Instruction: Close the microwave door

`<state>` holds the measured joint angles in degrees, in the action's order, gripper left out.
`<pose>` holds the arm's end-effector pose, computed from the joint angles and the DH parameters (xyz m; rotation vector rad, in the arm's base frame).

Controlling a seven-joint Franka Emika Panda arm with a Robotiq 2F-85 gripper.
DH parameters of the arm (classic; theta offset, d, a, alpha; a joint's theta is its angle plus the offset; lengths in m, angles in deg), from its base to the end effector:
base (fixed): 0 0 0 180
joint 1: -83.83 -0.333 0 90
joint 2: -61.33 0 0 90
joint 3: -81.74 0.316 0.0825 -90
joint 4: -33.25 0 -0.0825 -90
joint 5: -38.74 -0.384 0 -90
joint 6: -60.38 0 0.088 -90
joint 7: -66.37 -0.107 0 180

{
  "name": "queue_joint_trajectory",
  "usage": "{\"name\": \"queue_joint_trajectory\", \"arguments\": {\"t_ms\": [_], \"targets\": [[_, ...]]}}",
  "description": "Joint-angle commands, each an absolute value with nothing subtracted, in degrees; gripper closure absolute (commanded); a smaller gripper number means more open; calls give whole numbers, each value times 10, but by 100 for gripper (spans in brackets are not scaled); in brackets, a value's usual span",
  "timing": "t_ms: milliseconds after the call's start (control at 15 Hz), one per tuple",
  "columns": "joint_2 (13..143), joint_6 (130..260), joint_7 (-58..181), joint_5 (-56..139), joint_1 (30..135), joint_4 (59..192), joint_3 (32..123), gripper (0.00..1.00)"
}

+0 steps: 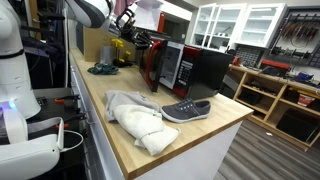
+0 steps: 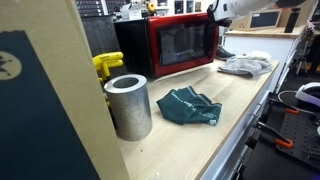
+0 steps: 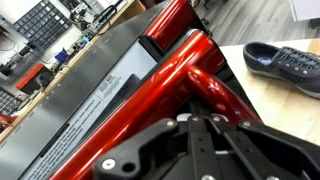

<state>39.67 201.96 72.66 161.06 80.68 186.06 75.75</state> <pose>0.4066 -0.0167 0.3737 1.0915 1.5083 0.0239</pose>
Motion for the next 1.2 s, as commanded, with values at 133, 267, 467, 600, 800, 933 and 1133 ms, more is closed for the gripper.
{"name": "queue_joint_trajectory", "arguments": {"t_ms": [133, 267, 467, 600, 800, 933, 1133], "targets": [[463, 2024, 705, 1635, 801, 1785, 773, 100], [493, 2024, 705, 1641, 803, 1753, 777, 100], [547, 2024, 708, 1647, 808, 1695, 779, 100], [582, 2022, 708, 1649, 809, 1654, 785, 100], [598, 2022, 723, 1595, 809, 1629, 797, 100], [576, 2038, 745, 1491, 804, 1642, 805, 100], [527, 2072, 785, 1330, 796, 1689, 821, 72]]}}
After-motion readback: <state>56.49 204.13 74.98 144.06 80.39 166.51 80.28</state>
